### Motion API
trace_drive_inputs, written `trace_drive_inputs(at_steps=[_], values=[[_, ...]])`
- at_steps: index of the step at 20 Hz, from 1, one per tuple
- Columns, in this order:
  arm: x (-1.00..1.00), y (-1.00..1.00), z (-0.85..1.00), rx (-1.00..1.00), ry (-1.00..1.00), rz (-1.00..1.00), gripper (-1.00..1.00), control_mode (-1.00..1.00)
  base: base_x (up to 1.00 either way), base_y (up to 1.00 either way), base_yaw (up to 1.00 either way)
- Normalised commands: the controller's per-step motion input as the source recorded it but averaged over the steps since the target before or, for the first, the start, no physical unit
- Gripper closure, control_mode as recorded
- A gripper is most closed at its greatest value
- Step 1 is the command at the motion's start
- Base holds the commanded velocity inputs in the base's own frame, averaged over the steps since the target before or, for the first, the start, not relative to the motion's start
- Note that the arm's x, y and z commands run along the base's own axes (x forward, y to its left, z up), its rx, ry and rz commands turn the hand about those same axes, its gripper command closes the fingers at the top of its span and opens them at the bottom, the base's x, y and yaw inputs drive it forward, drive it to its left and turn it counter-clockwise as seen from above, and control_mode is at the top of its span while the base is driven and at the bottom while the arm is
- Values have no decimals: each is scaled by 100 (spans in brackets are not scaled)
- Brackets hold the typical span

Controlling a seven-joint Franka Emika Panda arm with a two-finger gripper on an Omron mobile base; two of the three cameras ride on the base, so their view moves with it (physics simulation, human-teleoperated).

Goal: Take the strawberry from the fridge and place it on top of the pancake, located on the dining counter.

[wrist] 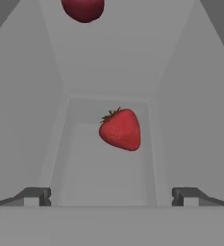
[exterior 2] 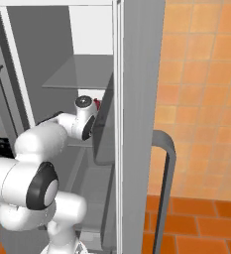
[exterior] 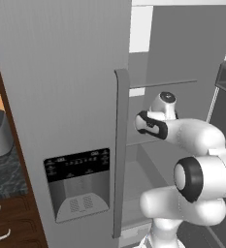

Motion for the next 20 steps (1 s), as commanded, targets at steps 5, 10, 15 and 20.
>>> trace_drive_inputs(at_steps=[5,10,15,20], values=[[45,0,-19,0,4,0,-100,-100,0,0,0],[53,0,-19,0,6,0,-100,-100,0,0,0],[38,0,-27,0,3,0,-100,-100,0,0,0],[0,-3,-17,0,0,1,-100,-100,0,0,0]])
